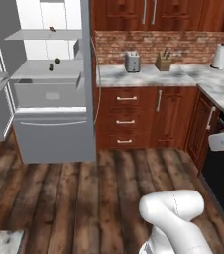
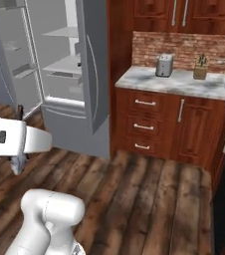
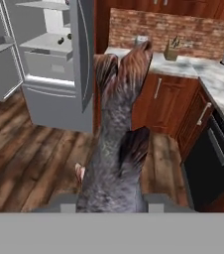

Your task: Transport the fish and squash to the fridge. Place the fish on the rack containing meat and place the squash on the rack containing the vegetable, ensuring meats and vegetables are on different racks.

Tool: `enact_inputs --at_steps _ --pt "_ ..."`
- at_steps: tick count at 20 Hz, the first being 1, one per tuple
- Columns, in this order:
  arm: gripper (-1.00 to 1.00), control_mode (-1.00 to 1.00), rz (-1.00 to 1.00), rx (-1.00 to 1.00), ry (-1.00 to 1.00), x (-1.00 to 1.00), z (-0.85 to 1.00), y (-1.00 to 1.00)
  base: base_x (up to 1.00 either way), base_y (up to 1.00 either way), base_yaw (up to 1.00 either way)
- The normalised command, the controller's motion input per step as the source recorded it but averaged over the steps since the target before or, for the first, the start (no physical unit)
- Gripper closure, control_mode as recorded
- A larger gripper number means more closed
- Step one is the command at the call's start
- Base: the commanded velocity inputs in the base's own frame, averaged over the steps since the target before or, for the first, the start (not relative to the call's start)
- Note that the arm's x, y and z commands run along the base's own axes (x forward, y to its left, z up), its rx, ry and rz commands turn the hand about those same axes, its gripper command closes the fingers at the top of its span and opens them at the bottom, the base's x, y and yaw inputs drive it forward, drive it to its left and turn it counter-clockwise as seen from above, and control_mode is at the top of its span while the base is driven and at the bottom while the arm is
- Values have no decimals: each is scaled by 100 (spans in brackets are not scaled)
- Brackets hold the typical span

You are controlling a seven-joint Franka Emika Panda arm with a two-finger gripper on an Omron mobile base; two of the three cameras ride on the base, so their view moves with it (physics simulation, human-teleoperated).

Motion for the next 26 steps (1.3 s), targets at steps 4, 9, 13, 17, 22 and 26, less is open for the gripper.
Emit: enact_inputs --at_steps 4,9,13,17,22,26 --pt "100 100 0 0 0 0 0 0 100 5 -1" --pt "100 100 0 0 0 0 0 0 100 44 -10" --pt "100 100 0 0 0 0 0 0 100 98 -20" --pt "100 100 0 0 0 0 0 0 100 100 -21" --pt "100 100 0 0 0 0 0 0 66 100 -25" --pt "100 100 0 0 0 0 0 0 52 100 -24"
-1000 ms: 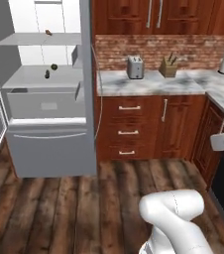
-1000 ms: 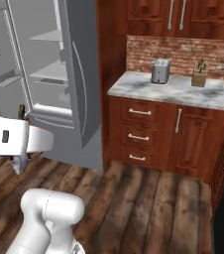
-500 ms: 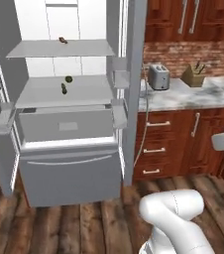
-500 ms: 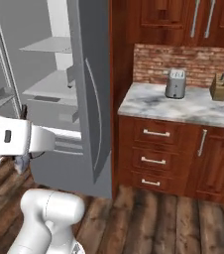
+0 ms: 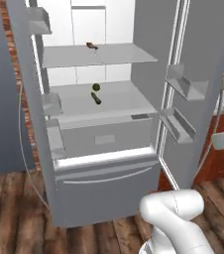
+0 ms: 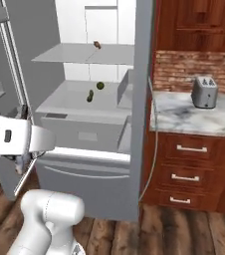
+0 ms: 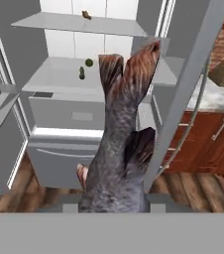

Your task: Transport the fish and squash to the fridge. Place the fish on the rack containing meat and place the squash on the rack containing the vegetable, ensuring meats and vegetables are on different racks.

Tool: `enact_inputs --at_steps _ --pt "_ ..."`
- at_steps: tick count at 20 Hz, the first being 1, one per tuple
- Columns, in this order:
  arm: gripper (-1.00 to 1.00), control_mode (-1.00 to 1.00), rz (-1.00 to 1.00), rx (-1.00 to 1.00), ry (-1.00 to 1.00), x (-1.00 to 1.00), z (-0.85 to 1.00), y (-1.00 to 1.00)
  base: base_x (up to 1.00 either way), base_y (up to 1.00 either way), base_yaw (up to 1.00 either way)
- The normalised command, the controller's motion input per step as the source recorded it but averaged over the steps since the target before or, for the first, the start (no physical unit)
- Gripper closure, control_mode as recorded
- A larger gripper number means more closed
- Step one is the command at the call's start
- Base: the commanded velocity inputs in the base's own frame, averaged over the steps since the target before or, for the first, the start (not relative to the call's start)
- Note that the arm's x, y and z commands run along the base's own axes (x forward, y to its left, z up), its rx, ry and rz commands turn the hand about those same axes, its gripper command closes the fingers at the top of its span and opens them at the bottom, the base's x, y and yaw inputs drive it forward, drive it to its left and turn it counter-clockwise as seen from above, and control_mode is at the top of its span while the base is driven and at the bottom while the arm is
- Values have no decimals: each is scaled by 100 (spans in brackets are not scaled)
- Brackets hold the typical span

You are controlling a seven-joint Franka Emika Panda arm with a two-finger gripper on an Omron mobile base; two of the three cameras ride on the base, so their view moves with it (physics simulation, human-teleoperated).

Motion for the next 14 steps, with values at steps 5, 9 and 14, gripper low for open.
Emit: enact_inputs --at_steps 5,9,14 --pt "100 100 0 0 0 0 0 0 76 85 -23" --pt "100 100 0 0 0 0 0 0 100 4 -6" --pt "100 100 0 0 0 0 0 0 100 -4 0"
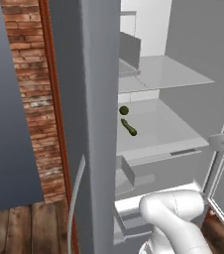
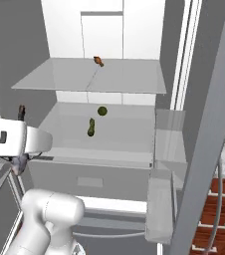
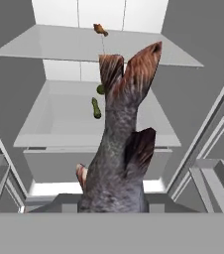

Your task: Transport the fish and squash to the fridge. Place the fish on the rack containing meat and place the squash on the rack containing the vegetable, ensuring meats and vegetables are on different racks.

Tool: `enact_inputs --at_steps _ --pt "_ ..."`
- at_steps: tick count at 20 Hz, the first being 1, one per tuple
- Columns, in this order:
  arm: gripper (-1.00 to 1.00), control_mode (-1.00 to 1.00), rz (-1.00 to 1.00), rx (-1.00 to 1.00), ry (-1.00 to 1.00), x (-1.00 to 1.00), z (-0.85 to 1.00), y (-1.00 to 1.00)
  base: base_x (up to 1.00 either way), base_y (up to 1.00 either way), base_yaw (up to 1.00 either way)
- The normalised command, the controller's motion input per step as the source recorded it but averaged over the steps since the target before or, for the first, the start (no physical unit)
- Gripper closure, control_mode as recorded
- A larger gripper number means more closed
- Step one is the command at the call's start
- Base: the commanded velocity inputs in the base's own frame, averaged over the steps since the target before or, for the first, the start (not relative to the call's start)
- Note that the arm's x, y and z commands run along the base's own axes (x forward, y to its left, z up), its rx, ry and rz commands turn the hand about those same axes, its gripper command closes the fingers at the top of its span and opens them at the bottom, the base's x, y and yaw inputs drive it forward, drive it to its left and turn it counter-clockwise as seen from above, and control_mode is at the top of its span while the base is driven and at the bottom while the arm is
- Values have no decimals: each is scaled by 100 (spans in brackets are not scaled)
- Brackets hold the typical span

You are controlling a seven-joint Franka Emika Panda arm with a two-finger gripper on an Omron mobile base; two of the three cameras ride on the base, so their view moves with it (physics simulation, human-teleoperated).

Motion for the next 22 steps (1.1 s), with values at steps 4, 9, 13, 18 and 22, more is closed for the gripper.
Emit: enact_inputs --at_steps 4,9,13,18,22 --pt "100 100 0 0 0 0 0 0 100 0 0" --pt "100 100 0 0 0 0 0 0 64 2 8" --pt "100 100 0 0 0 0 0 0 15 0 19" --pt "100 -100 2 0 0 0 0 0 4 0 16" --pt "100 -100 0 0 -10 0 27 0 0 0 0"
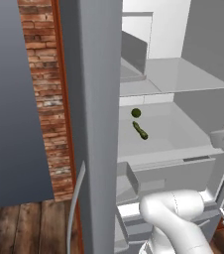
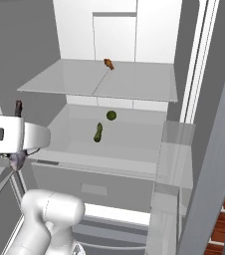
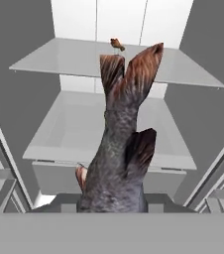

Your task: Transport the fish and squash to the fridge. Place the fish on the rack containing meat and place the squash on the rack containing the vegetable, ensuring meats and vegetables are on different racks.

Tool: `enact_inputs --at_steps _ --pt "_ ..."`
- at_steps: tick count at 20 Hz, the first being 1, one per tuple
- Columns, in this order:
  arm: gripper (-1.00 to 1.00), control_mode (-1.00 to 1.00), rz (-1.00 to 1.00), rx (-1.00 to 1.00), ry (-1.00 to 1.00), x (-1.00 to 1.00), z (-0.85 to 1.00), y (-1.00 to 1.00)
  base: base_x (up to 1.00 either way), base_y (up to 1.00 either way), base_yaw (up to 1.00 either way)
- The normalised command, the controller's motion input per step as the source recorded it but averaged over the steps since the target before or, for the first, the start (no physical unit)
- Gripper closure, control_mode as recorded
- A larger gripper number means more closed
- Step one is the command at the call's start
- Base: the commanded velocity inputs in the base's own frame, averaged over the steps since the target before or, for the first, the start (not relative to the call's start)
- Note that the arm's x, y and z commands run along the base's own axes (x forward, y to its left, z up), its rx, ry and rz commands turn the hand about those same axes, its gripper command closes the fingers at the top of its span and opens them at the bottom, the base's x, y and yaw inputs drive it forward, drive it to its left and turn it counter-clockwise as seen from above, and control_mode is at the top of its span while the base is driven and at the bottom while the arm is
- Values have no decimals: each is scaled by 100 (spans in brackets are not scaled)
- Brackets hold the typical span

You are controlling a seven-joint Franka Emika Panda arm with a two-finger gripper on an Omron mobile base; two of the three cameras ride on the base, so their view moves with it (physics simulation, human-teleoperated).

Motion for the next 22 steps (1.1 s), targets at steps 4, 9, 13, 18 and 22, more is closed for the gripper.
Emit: enact_inputs --at_steps 4,9,13,18,22 --pt "100 -100 0 0 -19 0 47 0 0 0 0" --pt "100 -100 -1 0 -5 50 55 0 0 0 0" --pt "100 -100 -3 0 0 79 50 0 0 0 0" --pt "100 -100 0 0 -2 73 16 0 0 0 0" --pt "100 -100 0 0 -6 62 -1 0 0 0 0"
